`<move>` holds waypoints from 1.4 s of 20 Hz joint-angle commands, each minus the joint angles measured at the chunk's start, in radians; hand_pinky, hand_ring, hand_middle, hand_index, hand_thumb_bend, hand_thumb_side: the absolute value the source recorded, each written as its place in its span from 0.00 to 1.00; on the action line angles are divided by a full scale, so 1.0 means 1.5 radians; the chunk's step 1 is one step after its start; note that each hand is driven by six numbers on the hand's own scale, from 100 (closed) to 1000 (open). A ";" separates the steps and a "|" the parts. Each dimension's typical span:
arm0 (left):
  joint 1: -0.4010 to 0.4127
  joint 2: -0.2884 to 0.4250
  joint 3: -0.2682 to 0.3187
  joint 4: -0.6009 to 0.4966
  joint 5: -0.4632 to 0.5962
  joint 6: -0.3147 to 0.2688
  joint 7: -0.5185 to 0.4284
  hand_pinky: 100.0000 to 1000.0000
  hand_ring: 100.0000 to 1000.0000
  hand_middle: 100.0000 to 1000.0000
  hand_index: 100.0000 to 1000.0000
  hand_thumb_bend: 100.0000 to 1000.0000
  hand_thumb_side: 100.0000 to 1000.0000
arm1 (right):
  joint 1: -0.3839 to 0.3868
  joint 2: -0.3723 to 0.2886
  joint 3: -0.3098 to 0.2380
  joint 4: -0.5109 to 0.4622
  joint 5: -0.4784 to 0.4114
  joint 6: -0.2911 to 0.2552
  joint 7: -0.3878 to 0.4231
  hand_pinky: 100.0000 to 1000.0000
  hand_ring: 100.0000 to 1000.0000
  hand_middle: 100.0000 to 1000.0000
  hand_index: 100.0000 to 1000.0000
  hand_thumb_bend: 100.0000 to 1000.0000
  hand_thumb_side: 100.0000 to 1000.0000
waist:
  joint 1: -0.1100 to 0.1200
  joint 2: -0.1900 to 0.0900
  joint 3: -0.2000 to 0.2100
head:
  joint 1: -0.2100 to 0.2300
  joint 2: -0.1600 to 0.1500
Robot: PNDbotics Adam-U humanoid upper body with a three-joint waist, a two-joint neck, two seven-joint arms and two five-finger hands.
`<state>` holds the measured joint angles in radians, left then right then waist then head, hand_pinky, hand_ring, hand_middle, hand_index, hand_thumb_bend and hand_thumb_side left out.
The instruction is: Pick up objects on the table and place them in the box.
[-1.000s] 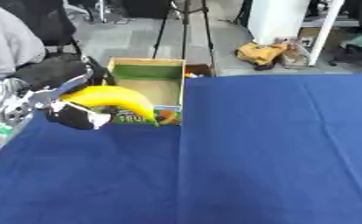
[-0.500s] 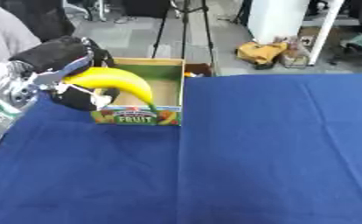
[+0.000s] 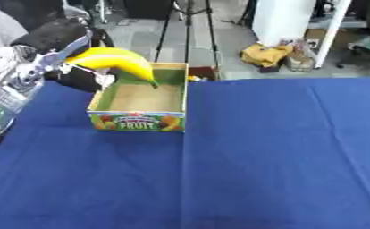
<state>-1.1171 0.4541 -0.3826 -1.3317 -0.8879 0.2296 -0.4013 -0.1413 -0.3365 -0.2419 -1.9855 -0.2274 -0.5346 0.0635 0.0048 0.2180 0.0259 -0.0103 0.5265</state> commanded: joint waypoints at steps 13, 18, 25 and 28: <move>-0.091 -0.105 0.113 0.229 -0.081 -0.020 0.127 0.01 0.36 0.31 0.52 0.09 0.27 | -0.017 0.001 0.006 -0.010 0.000 -0.004 0.018 0.87 0.89 0.50 0.93 0.00 1.00 | -0.004 0.010 -0.018 | 0.017 -0.026; -0.111 -0.135 0.146 0.292 -0.119 -0.014 0.177 0.01 0.36 0.31 0.52 0.09 0.27 | -0.021 0.003 0.009 -0.010 0.000 -0.007 0.024 0.87 0.89 0.50 0.93 0.00 1.00 | -0.006 0.018 -0.027 | 0.025 -0.033; -0.119 -0.160 0.184 0.350 -0.165 0.001 0.233 0.01 0.36 0.31 0.52 0.09 0.27 | -0.030 0.008 0.012 -0.010 0.000 -0.010 0.032 0.87 0.90 0.50 0.93 0.00 1.00 | -0.008 0.033 -0.040 | 0.034 -0.047; -0.118 -0.165 0.191 0.367 -0.183 0.004 0.245 0.01 0.37 0.31 0.52 0.09 0.27 | -0.032 0.011 0.012 -0.010 0.001 -0.011 0.034 0.87 0.90 0.50 0.93 0.00 1.00 | -0.009 0.038 -0.045 | 0.036 -0.053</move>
<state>-1.2616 0.2013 -0.1089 -0.7779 -1.1470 0.2336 -0.0465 -0.1793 -0.3110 -0.2210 -1.9855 -0.2271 -0.5496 0.1106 -0.0043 0.2932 -0.0403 0.0398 0.4630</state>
